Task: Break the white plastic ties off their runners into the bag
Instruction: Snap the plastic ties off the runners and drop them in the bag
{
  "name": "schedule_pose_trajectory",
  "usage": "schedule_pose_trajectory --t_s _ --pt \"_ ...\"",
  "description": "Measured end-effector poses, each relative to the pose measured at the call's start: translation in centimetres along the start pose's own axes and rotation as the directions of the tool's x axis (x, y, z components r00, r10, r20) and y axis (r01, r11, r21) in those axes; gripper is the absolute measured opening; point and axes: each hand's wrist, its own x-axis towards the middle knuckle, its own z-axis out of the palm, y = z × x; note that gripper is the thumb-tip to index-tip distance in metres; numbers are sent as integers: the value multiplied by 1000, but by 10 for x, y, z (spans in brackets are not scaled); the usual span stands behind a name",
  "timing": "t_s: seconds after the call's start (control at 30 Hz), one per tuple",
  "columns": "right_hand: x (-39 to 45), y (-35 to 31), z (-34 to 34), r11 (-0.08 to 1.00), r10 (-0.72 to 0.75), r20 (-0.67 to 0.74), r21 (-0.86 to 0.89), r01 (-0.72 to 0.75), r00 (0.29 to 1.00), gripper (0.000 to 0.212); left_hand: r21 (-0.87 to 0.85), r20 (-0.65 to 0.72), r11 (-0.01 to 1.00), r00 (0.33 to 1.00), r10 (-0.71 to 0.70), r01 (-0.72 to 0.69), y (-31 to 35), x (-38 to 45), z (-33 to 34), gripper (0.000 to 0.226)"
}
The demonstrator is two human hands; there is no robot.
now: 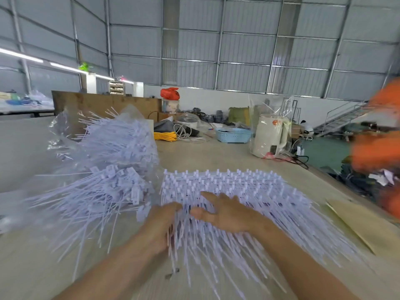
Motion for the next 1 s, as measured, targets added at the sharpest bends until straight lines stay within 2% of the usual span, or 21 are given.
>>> schedule_pose_trajectory --t_s 0.07,0.13,0.27,0.33,0.4,0.47,0.53,0.6,0.63,0.73,0.83,0.93,1.0 --pt "-9 -10 -6 999 -6 120 -32 10 993 113 -78 86 988 988 -127 133 12 3 -1 17" --pt "-16 -17 -15 996 -25 153 -77 37 988 109 -80 191 976 965 -183 201 16 4 2 13" --pt "-25 -33 -23 987 -94 188 -111 117 978 121 1 153 999 987 -43 44 18 12 14 15" --pt "-25 -47 -18 986 -70 145 -139 90 987 134 6 146 1000 989 9 -10 24 12 19 15" --pt "-21 -60 -9 960 -11 41 -280 22 999 135 -32 185 999 983 8 -2 29 9 23 26" --pt "-18 -63 -1 922 41 -132 -376 -88 990 121 -19 161 999 986 34 -32 31 7 27 26" --pt "-14 -53 3 924 74 -273 -343 -169 959 97 99 85 989 991 104 -112 29 7 32 17" --pt "-11 -39 4 917 31 -373 -358 -175 927 72 239 40 952 981 188 -192 26 6 39 9" --pt "-9 -34 3 901 -35 -416 -407 -152 909 64 295 46 930 975 218 -221 25 5 42 9" --pt "-7 -27 -10 808 -225 -451 -582 -94 864 52 415 77 858 951 298 -303 34 1 50 24" --pt "-2 -23 -32 744 -318 -423 -666 -53 848 44 567 119 728 913 391 -386 48 -1 48 32" --pt "-1 -28 -50 768 -331 -418 -641 -16 846 23 652 212 589 861 463 -478 63 -1 43 39" --pt "-2 -30 -60 849 -298 -465 -528 9 833 17 637 247 548 817 521 -542 70 -2 38 54"
